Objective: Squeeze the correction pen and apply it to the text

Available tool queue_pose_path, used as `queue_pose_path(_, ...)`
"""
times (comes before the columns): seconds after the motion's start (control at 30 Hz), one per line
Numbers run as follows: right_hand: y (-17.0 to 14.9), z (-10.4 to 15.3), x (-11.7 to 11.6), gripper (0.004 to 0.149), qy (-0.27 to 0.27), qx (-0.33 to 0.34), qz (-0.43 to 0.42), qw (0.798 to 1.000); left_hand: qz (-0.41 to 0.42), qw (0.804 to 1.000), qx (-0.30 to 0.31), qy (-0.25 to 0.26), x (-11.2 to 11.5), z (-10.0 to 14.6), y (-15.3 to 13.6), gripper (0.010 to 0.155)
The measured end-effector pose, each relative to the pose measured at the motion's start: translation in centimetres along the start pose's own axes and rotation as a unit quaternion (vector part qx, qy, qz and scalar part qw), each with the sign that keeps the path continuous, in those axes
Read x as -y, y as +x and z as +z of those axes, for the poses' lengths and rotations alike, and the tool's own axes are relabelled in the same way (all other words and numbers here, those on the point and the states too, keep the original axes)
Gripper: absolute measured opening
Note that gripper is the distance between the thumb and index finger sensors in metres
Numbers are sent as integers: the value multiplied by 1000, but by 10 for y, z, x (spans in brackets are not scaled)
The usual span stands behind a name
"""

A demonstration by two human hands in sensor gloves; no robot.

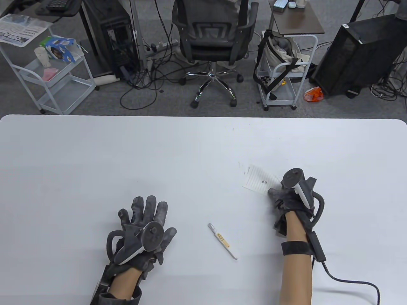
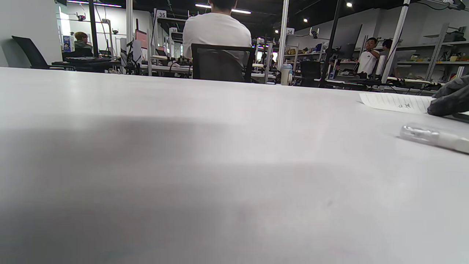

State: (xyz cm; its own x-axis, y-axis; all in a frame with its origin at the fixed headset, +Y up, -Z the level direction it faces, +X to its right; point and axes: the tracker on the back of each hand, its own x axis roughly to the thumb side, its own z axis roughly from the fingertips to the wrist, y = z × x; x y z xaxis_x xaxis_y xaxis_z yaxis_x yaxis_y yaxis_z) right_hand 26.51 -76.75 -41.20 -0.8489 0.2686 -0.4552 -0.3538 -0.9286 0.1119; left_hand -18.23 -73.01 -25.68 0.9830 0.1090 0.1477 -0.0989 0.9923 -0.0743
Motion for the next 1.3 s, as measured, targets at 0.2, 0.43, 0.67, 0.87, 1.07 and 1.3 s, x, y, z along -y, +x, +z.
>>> queue_pose_path(0.2, 0, 0, -2, 47, -9, -11, -73, 997, -1, 1000, -1, -3, 0, 0, 0, 82)
queue_pose_path(0.43, -1, 3, -2, 44, -32, -3, -114, 993, -1, 1000, -1, -5, 1, -1, 0, 82)
queue_pose_path(0.67, -3, 10, 8, 40, -97, 11, -129, 987, 0, 1000, 0, -2, 1, -1, 0, 82)
queue_pose_path(0.87, 1, 19, 26, 39, -98, 57, -191, 975, 1, 1000, 0, -2, 1, -1, 0, 82)
queue_pose_path(1.07, 22, 43, 44, 39, -105, 118, -274, 949, 4, 1000, 2, 4, 1, -1, 0, 82)
queue_pose_path(1.3, 58, 72, 39, 39, -43, 152, -347, 924, 6, 1000, 6, 9, 1, 0, 0, 82)
